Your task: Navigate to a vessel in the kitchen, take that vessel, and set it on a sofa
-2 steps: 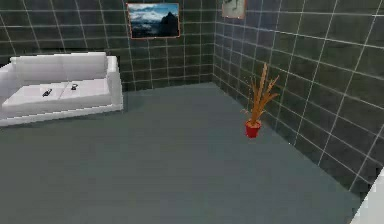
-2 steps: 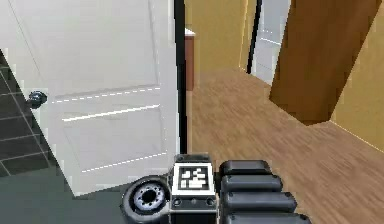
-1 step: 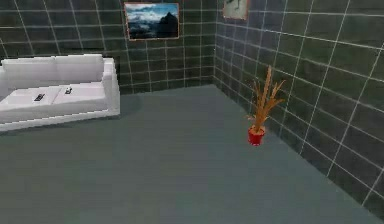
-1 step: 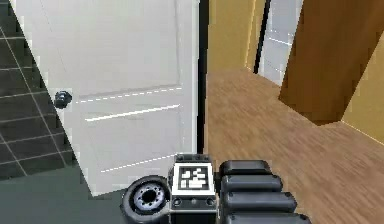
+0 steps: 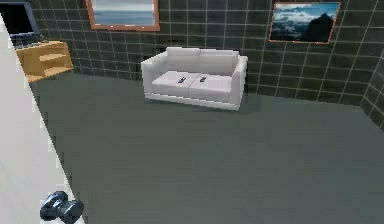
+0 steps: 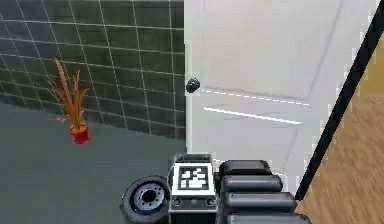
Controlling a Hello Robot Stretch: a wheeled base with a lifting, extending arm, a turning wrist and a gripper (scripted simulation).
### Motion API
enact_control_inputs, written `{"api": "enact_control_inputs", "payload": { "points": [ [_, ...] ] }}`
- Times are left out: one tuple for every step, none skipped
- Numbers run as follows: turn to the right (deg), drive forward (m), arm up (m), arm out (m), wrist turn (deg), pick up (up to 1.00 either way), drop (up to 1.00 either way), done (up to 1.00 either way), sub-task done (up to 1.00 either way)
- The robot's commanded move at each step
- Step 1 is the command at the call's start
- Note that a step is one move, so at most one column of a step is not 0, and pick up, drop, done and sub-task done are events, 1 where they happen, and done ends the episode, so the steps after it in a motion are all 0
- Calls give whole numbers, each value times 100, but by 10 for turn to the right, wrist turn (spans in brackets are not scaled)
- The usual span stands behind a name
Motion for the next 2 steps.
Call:
{"api": "enact_control_inputs", "payload": {
  "points": [
    [0,85,0,0,0,0,0,0,0],
    [-30,0,0,0,0,0,0,0,0]
  ]
}}
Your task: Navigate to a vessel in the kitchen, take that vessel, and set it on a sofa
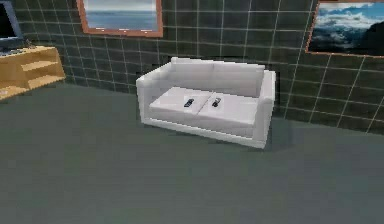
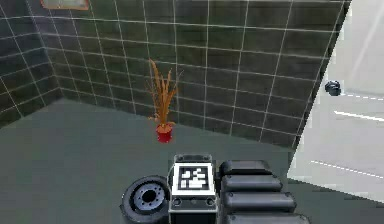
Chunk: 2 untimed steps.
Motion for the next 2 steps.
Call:
{"api": "enact_control_inputs", "payload": {
  "points": [
    [0,100,0,0,0,0,0,0,0],
    [-60,0,0,0,0,0,0,0,0]
  ]
}}
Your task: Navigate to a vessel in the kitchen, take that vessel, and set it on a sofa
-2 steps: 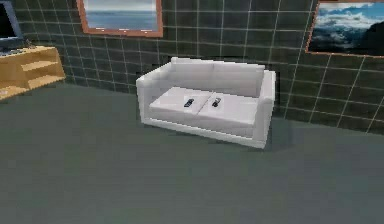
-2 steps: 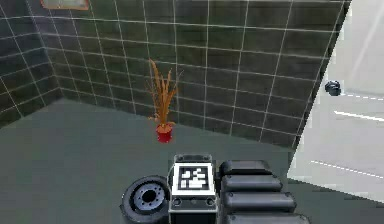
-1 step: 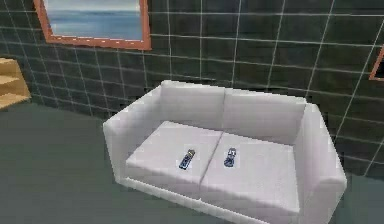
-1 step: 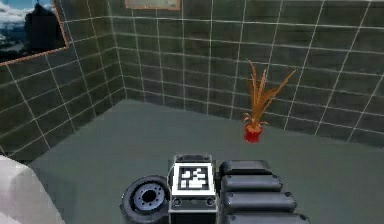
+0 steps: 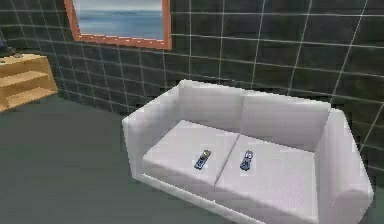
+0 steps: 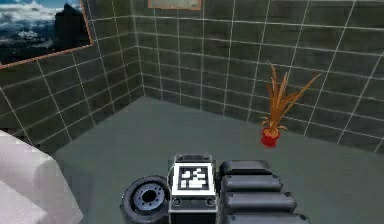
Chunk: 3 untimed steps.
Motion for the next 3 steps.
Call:
{"api": "enact_control_inputs", "payload": {
  "points": [
    [0,60,0,0,0,0,0,0,0],
    [-330,0,0,0,0,0,0,0,0],
    [300,0,0,0,0,0,0,0,0]
  ]
}}
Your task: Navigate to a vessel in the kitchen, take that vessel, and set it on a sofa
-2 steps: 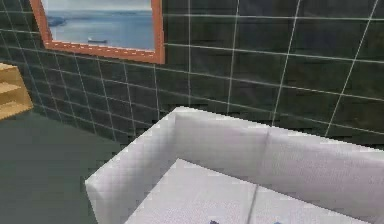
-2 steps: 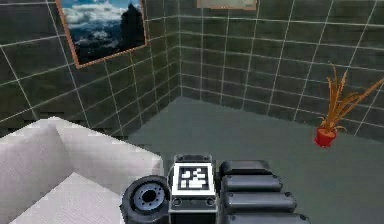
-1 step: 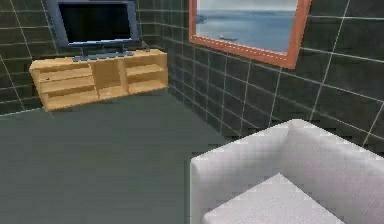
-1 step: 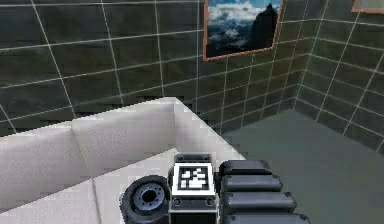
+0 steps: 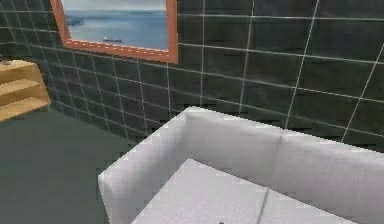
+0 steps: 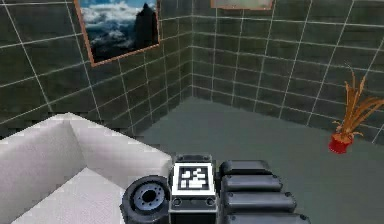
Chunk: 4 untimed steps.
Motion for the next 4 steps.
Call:
{"api": "enact_control_inputs", "payload": {
  "points": [
    [-270,0,0,0,0,0,0,0,0],
    [180,0,0,0,0,0,0,0,0],
    [-120,0,0,0,0,0,0,0,0],
    [450,0,0,0,0,0,0,0,0]
  ]
}}
